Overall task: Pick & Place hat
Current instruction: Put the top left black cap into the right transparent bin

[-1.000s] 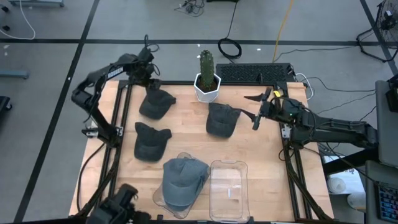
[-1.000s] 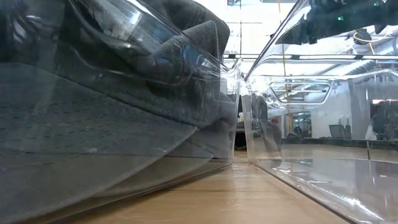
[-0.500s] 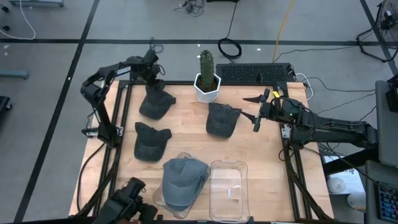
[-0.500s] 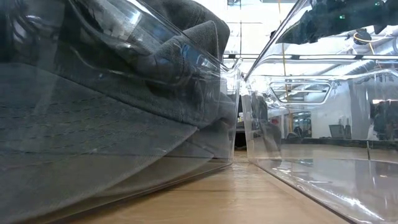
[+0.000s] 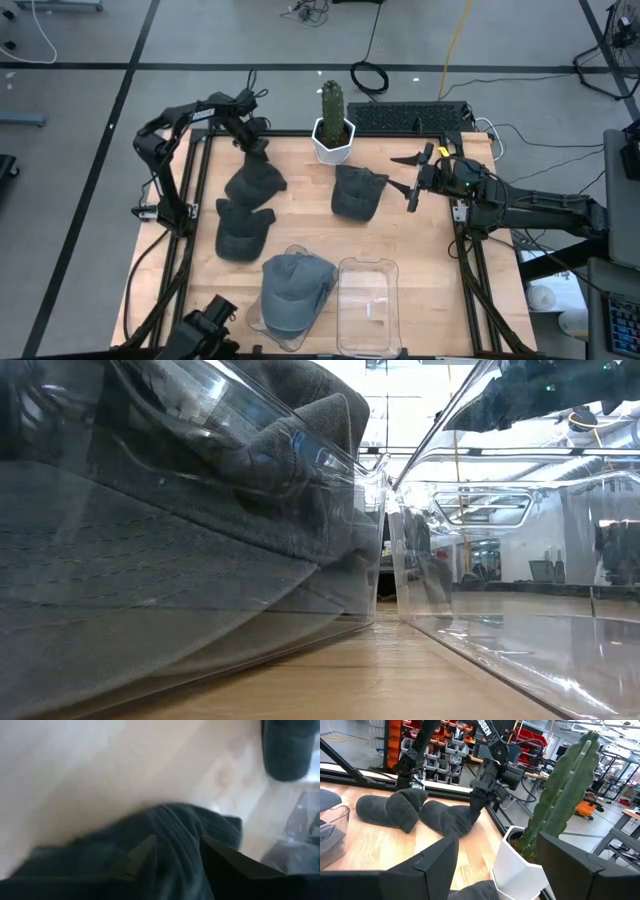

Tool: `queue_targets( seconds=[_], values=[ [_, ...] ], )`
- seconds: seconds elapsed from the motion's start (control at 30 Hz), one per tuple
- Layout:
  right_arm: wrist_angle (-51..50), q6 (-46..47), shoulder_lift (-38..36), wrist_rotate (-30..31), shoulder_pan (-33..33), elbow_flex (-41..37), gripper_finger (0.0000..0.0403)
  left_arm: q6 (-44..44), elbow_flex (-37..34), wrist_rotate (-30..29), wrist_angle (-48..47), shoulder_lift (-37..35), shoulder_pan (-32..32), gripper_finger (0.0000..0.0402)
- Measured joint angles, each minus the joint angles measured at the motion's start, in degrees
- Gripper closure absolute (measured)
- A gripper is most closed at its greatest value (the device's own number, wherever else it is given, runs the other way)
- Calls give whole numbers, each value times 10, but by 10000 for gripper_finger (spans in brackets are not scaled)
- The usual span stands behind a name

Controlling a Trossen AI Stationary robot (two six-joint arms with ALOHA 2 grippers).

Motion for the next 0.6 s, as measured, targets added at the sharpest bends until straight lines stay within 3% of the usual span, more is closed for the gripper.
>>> queue_targets(
  seconds=[0.2,0.3,0.4,0.47,0.6],
  values=[
    [-4,-1,0,0,0,0,145,71,0,-19,-52,-27,-18,270],
    [-4,-1,0,0,0,0,145,165,0,-70,-64,-56,-58,284],
    [-4,-2,0,0,0,0,145,190,0,-113,-48,-93,-118,296],
    [-4,-3,0,0,0,0,145,154,0,-193,-28,-115,-161,298],
    [-4,-4,0,0,0,0,145,-6,0,-392,-16,-134,-239,286]
  ],
)
